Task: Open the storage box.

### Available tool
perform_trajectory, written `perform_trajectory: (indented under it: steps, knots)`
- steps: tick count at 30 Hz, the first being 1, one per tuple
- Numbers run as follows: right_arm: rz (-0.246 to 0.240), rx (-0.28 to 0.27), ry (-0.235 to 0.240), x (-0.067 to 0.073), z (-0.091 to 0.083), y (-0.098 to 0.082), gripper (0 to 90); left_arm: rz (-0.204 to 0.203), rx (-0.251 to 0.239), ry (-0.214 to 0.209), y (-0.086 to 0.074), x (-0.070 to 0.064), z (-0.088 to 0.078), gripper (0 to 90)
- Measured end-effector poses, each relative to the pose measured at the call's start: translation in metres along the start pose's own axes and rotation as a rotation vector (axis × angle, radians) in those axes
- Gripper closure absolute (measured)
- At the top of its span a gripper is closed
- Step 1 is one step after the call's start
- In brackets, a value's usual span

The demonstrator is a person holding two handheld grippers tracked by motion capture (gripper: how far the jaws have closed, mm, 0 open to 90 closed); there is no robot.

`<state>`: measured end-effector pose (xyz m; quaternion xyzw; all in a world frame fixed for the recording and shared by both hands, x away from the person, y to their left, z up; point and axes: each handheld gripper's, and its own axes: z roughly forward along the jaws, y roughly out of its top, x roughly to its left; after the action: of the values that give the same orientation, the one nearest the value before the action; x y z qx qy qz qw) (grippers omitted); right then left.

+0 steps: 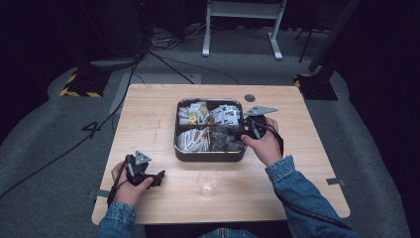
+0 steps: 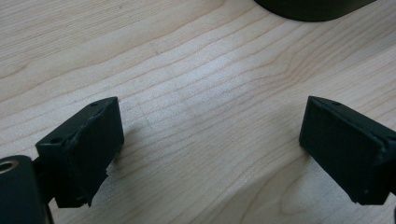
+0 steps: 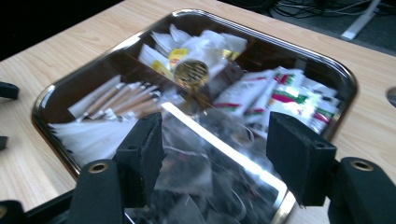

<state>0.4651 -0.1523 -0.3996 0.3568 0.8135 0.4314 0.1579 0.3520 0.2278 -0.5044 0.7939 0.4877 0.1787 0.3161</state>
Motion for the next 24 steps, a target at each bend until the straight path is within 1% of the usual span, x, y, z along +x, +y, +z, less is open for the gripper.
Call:
perform_trajectory:
  steps: [2, 3, 4, 7, 9, 12, 14, 16, 18, 20, 24]
  knots:
    - [-0.006, 0.008, 0.009, 0.003, 0.004, 0.004, 37.2, 0.005, 0.002, -0.001, 0.000, 0.000, 0.000, 6.7]
    - [-0.004, 0.009, 0.025, 0.005, 0.008, 0.008, 41.1, 0.005, 0.002, -0.001, 0.000, 0.000, 0.000, 6.7]
    - [0.000, 0.012, 0.034, 0.006, 0.010, 0.010, 42.0, 0.006, 0.002, -0.001, 0.000, 0.000, 0.000, 6.7]
    - [0.000, 0.010, 0.041, 0.007, 0.014, 0.012, 43.5, 0.005, 0.002, -0.002, 0.000, 0.000, 0.000, 6.7]
    - [-0.007, 0.005, 0.042, 0.009, 0.018, 0.015, 43.6, 0.005, 0.002, -0.002, 0.000, 0.000, 0.000, 6.7]
    - [-0.004, 0.010, 0.049, 0.011, 0.025, 0.018, 43.3, 0.005, 0.002, -0.001, 0.000, 0.000, 0.000, 6.7]
    - [0.005, 0.022, 0.052, 0.012, 0.031, 0.019, 42.3, 0.005, 0.002, -0.002, 0.000, 0.000, 0.000, 6.7]
    - [0.003, 0.033, 0.057, 0.012, 0.038, 0.020, 41.1, 0.005, 0.003, -0.002, 0.000, 0.000, 0.000, 6.7]
    - [-0.013, 0.048, 0.046, 0.012, 0.045, 0.022, 39.9, 0.005, 0.002, -0.002, 0.000, 0.000, 0.000, 6.7]
    - [-0.024, 0.051, 0.037, 0.011, 0.052, 0.023, 39.4, 0.005, 0.002, -0.002, 0.000, 0.000, 0.000, 6.7]
    - [-0.024, 0.063, 0.032, 0.011, 0.063, 0.023, 39.3, 0.005, 0.002, -0.002, 0.000, 0.000, 0.000, 6.7]
